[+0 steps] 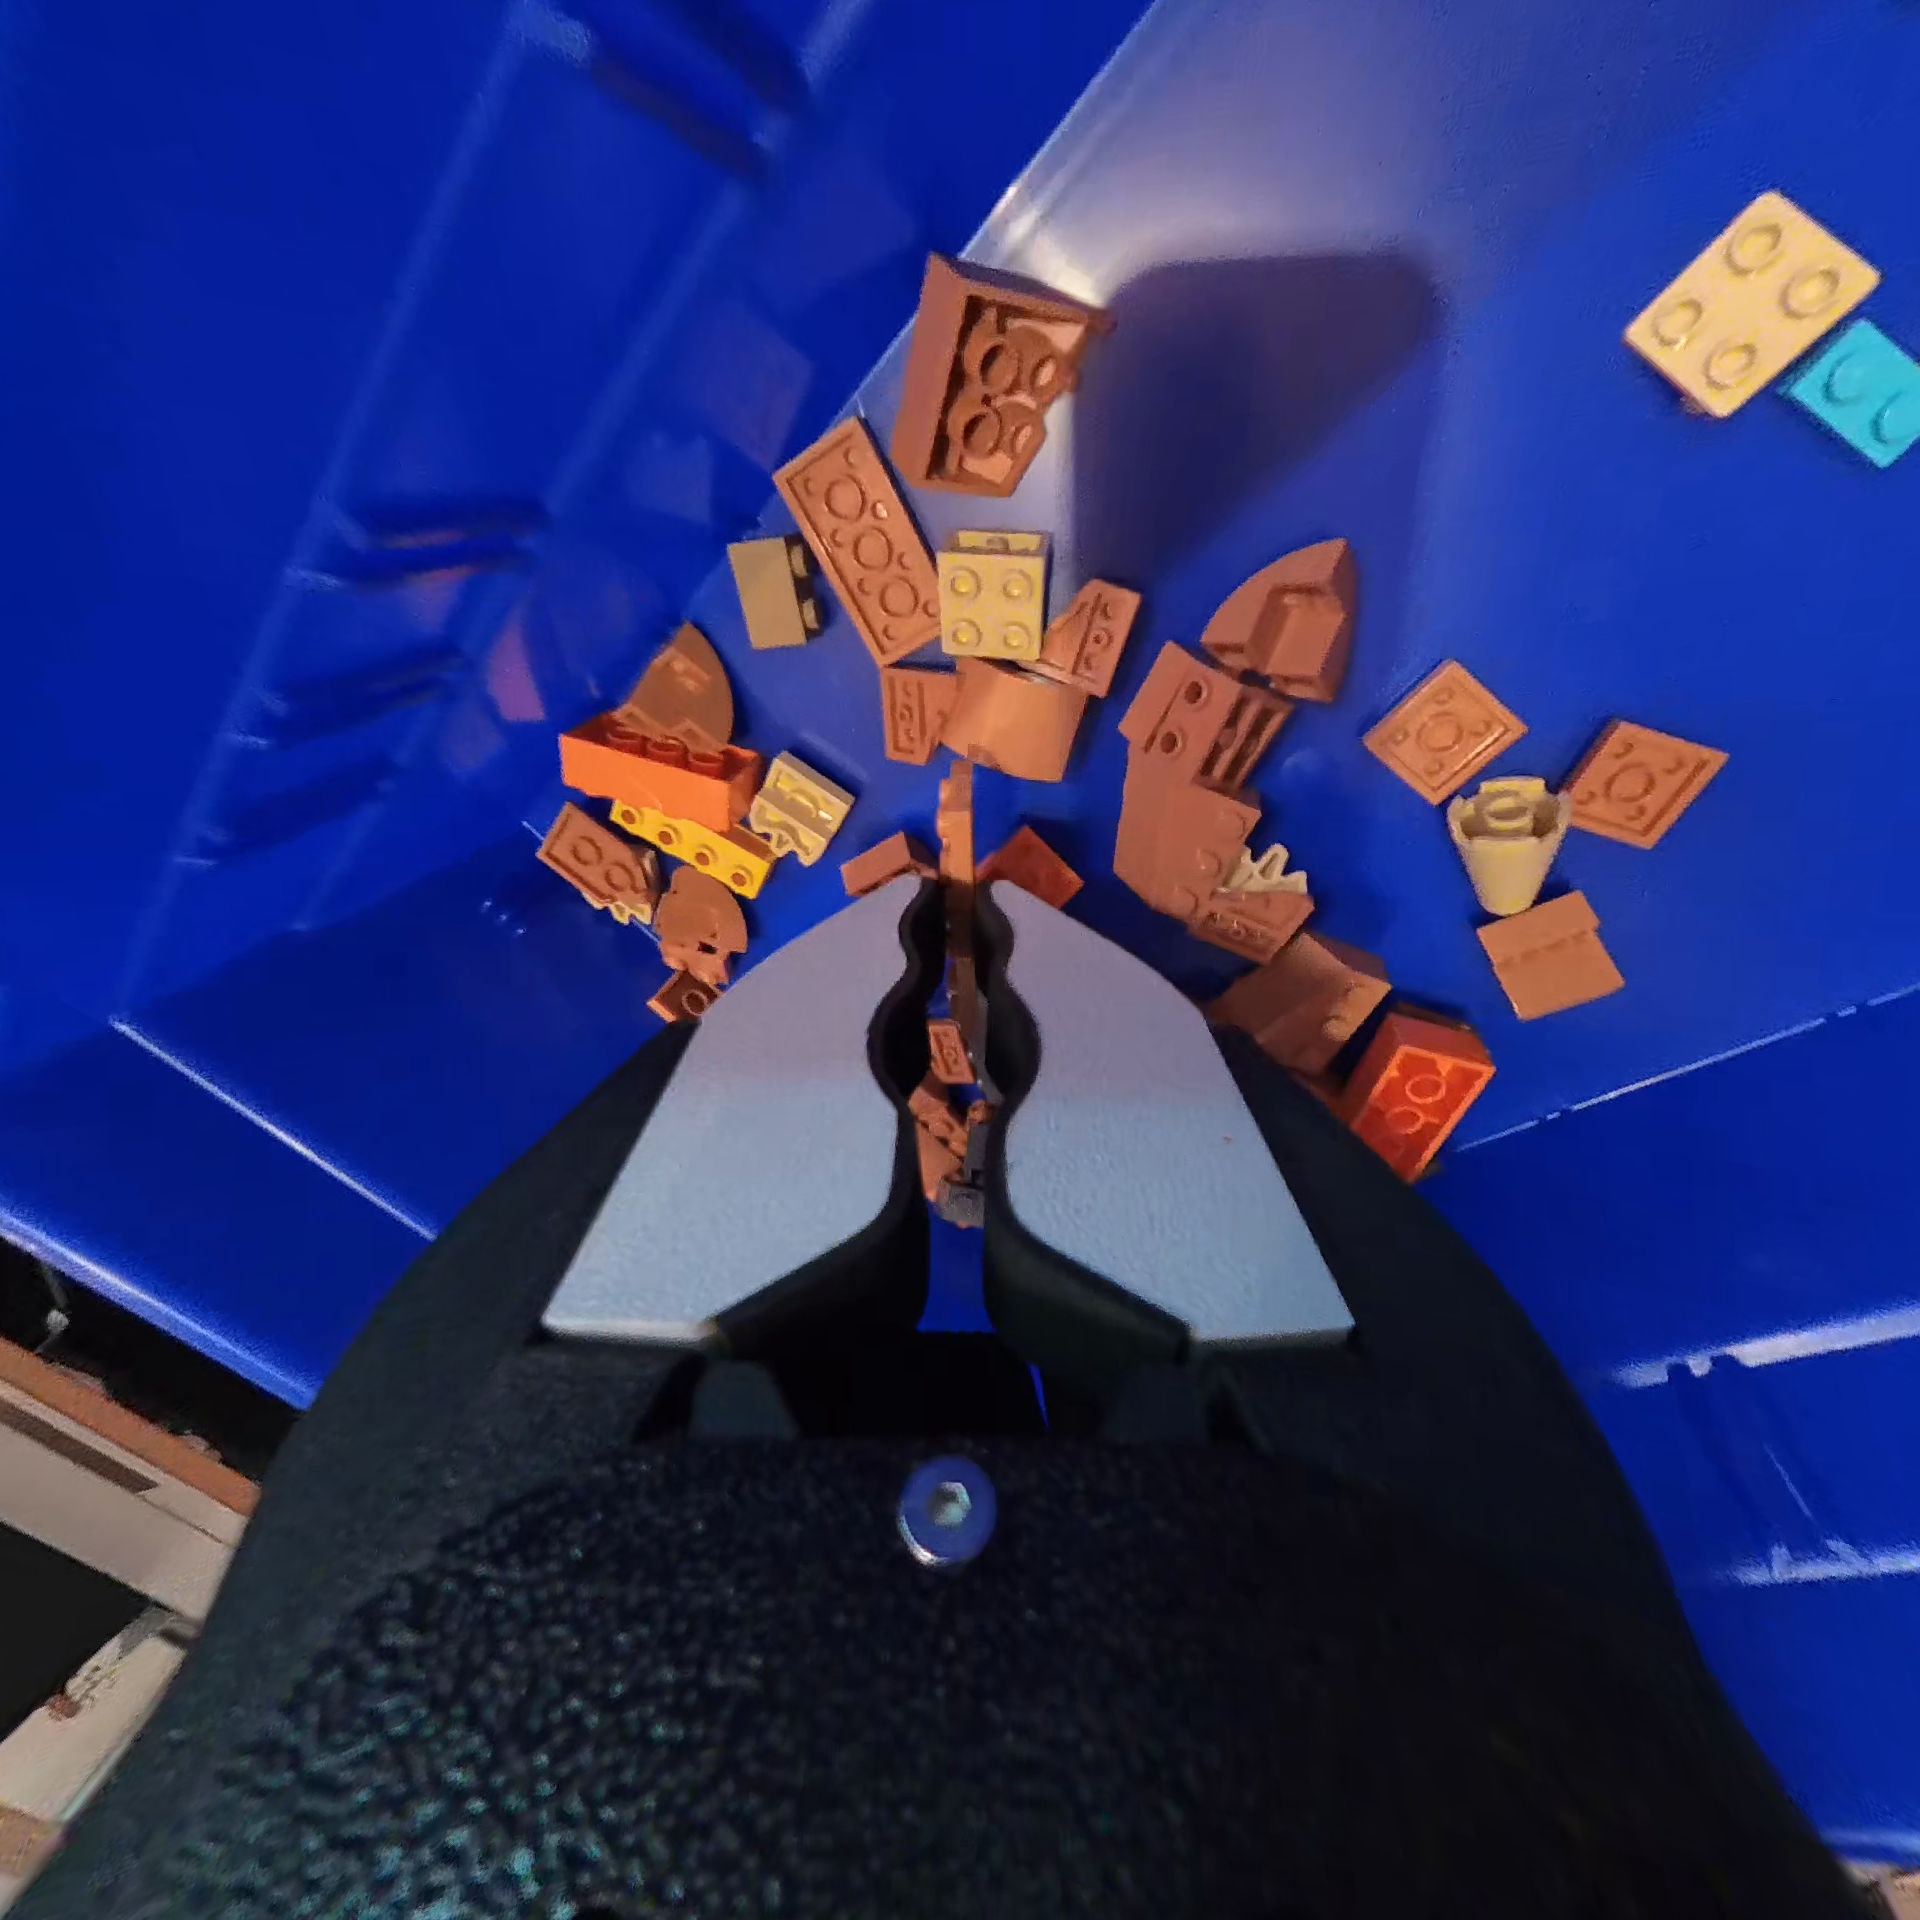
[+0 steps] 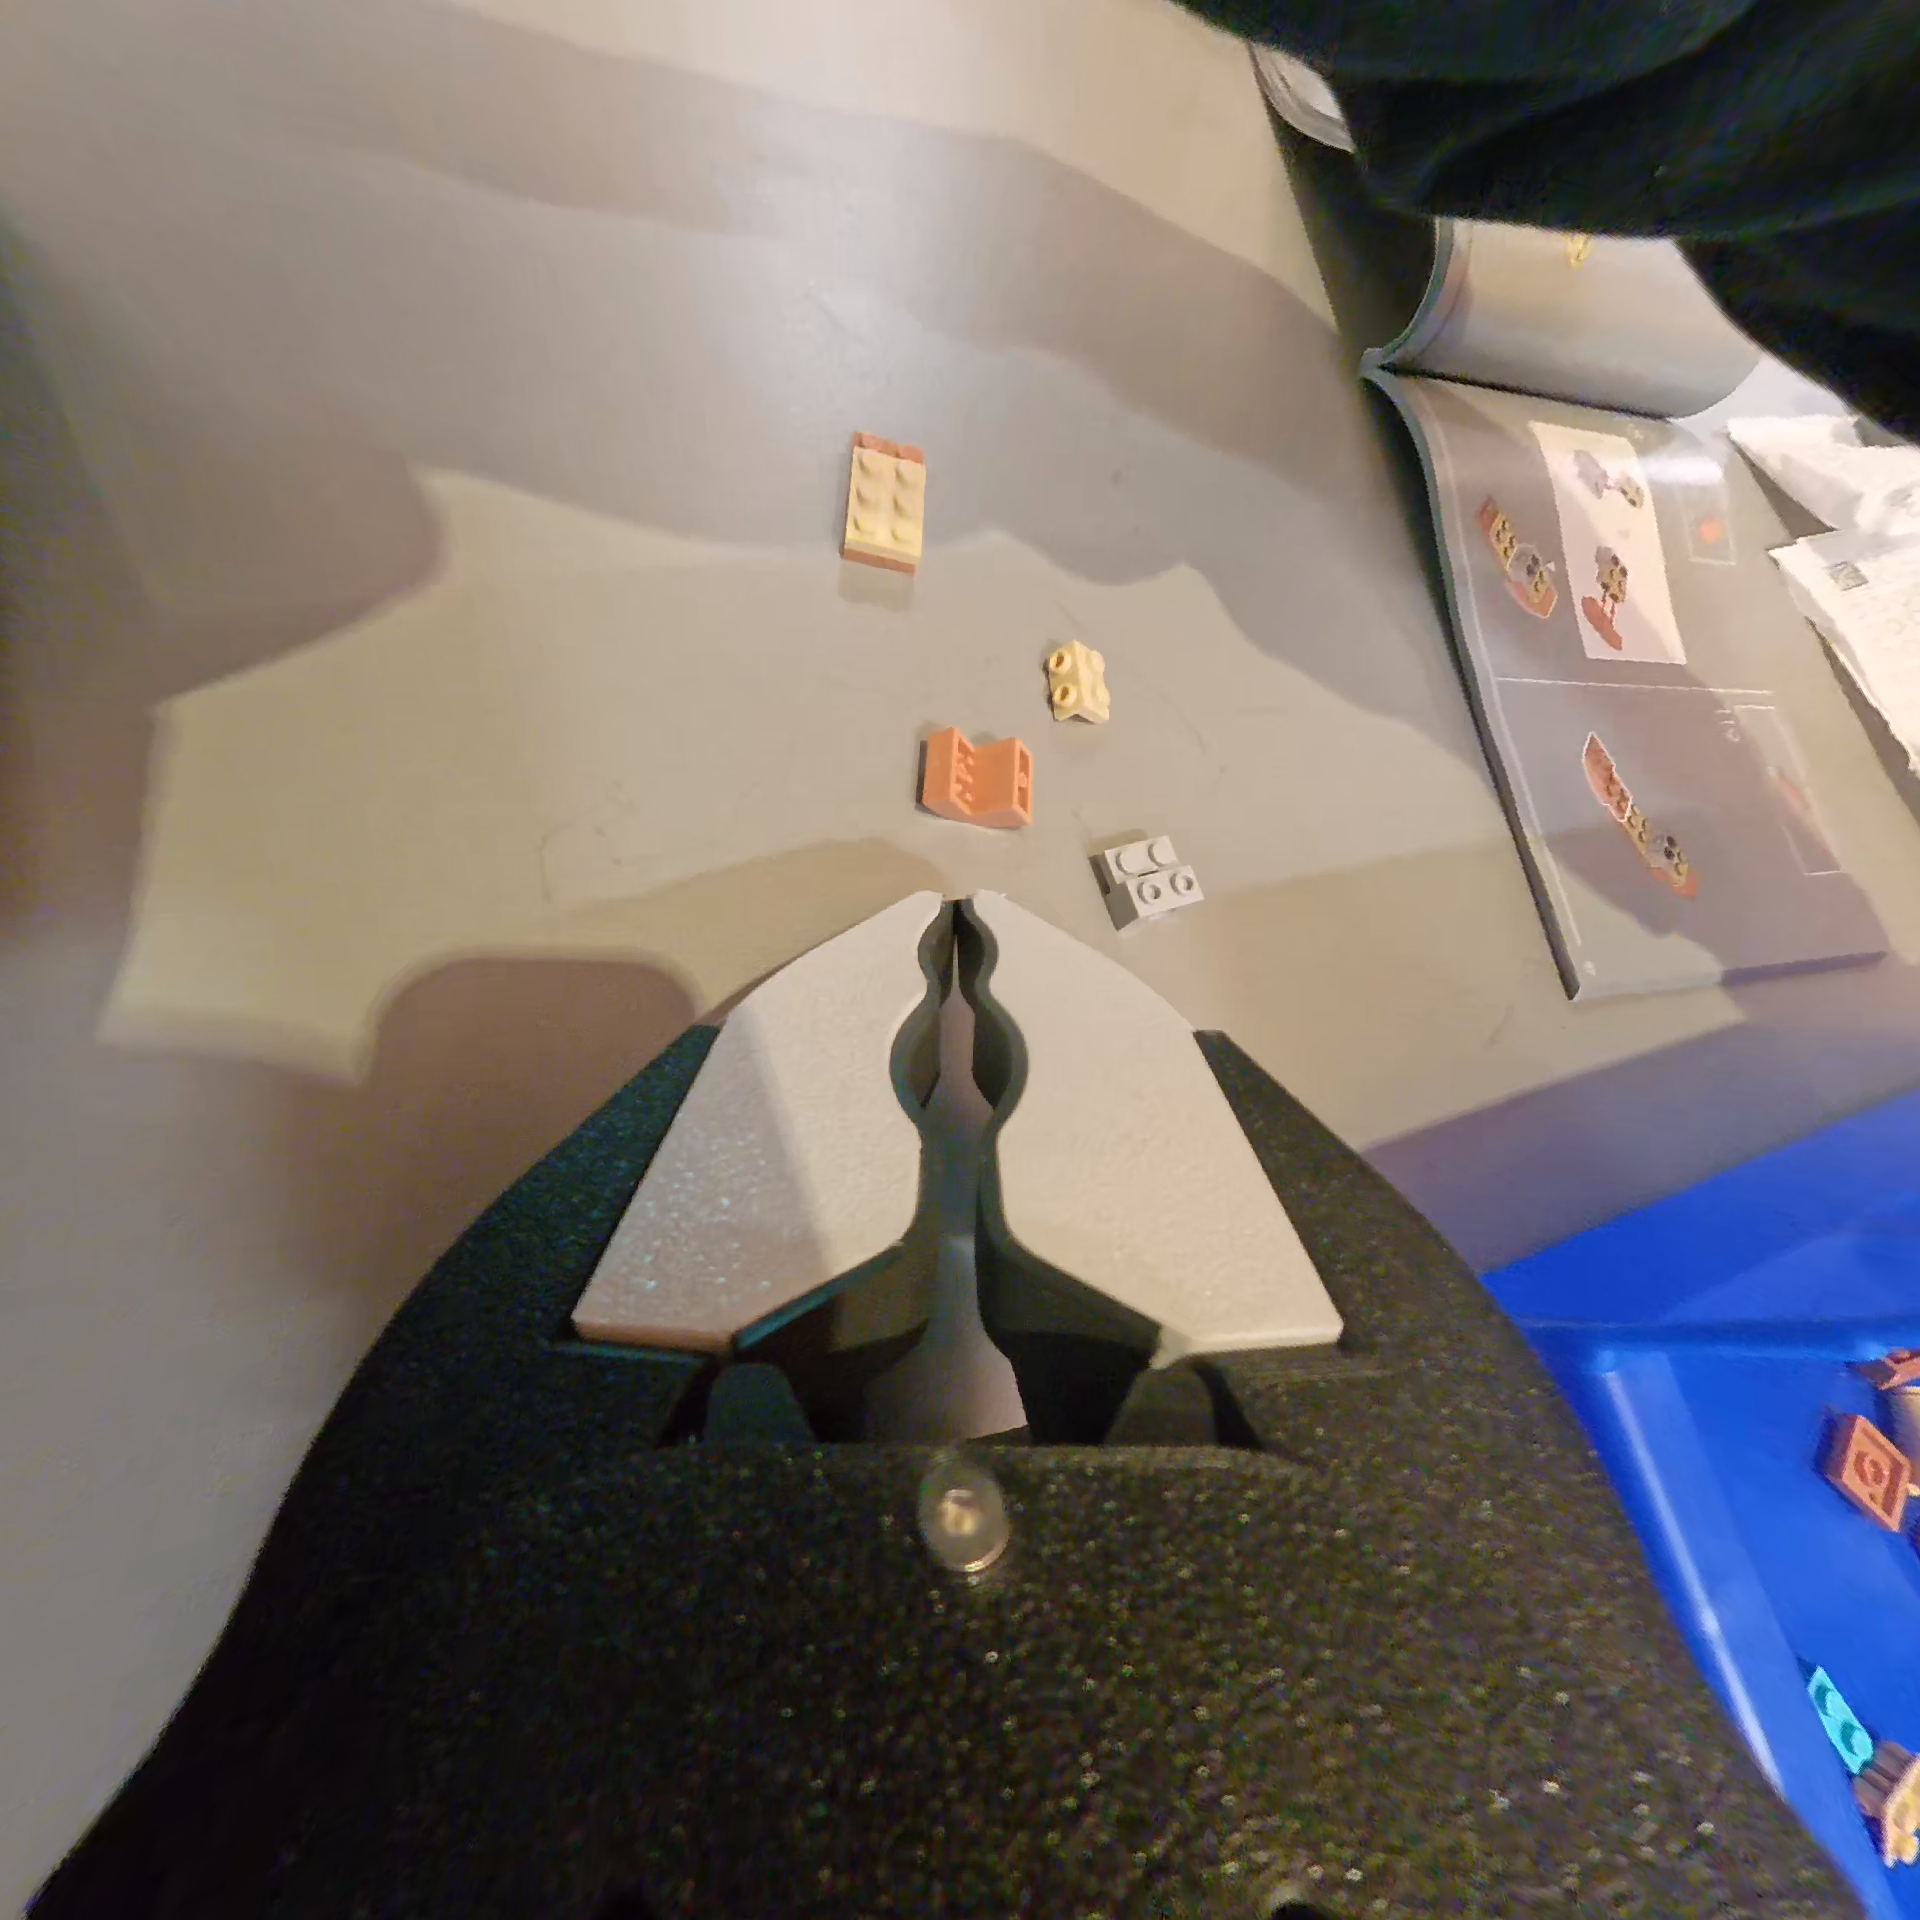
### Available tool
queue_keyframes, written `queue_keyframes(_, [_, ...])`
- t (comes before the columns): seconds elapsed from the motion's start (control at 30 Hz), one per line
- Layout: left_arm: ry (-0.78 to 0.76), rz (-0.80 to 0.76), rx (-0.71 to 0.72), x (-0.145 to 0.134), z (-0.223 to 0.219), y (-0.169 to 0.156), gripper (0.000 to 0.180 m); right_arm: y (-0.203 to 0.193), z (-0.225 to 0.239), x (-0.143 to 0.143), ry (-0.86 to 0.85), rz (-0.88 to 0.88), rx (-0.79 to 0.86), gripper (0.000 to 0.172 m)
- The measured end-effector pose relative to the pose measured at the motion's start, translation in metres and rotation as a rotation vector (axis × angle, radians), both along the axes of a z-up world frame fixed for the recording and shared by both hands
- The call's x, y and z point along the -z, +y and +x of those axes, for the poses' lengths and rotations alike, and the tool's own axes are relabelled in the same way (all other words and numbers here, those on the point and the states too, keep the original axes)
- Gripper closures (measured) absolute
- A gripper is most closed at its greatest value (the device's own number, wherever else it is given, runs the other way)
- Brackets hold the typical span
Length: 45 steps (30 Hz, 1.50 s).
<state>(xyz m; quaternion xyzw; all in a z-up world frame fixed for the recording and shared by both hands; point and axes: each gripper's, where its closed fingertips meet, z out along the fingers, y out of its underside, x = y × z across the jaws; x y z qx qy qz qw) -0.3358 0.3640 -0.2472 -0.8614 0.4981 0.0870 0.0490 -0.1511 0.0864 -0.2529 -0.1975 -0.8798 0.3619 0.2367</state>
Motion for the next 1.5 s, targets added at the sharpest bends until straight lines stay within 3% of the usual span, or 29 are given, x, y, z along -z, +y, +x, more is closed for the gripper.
queue_keyframes(0.17, [0.071,0.054,-0.091,-0.014,-0.020,-0.001,0.161,0.000,0.000,0.000,0.001,0.000,-0.001,0.172])
queue_keyframes(0.3, [0.225,-0.024,-0.152,-0.029,-0.049,-0.028,0.157,-0.001,0.000,0.000,0.002,0.001,-0.001,0.172])
queue_keyframes(0.5, [0.332,-0.145,-0.063,-0.016,-0.059,-0.048,0.154,-0.001,0.000,0.000,0.004,0.002,-0.002,0.172])
queue_keyframes(1.0, [0.312,-0.195,0.022,0.001,-0.060,-0.049,0.163,-0.001,0.001,0.000,0.002,0.002,-0.005,0.172])
queue_keyframes(1.07, [0.306,-0.194,0.016,0.001,-0.060,-0.048,0.179,-0.001,0.001,0.000,0.003,0.002,-0.006,0.172])
queue_keyframes(1.37, [0.147,-0.068,0.026,-0.015,-0.028,-0.022,0.180,0.000,0.001,0.000,0.004,0.002,-0.006,0.172])
queue_keyframes(1.47, [0.202,-0.079,-0.031,-0.017,-0.035,-0.022,0.179,0.000,0.001,0.000,0.004,0.002,-0.006,0.172])
queue_keyframes(1.5, [0.236,-0.099,-0.072,-0.018,-0.042,-0.027,0.168,0.000,0.001,0.000,0.005,0.003,-0.006,0.172])
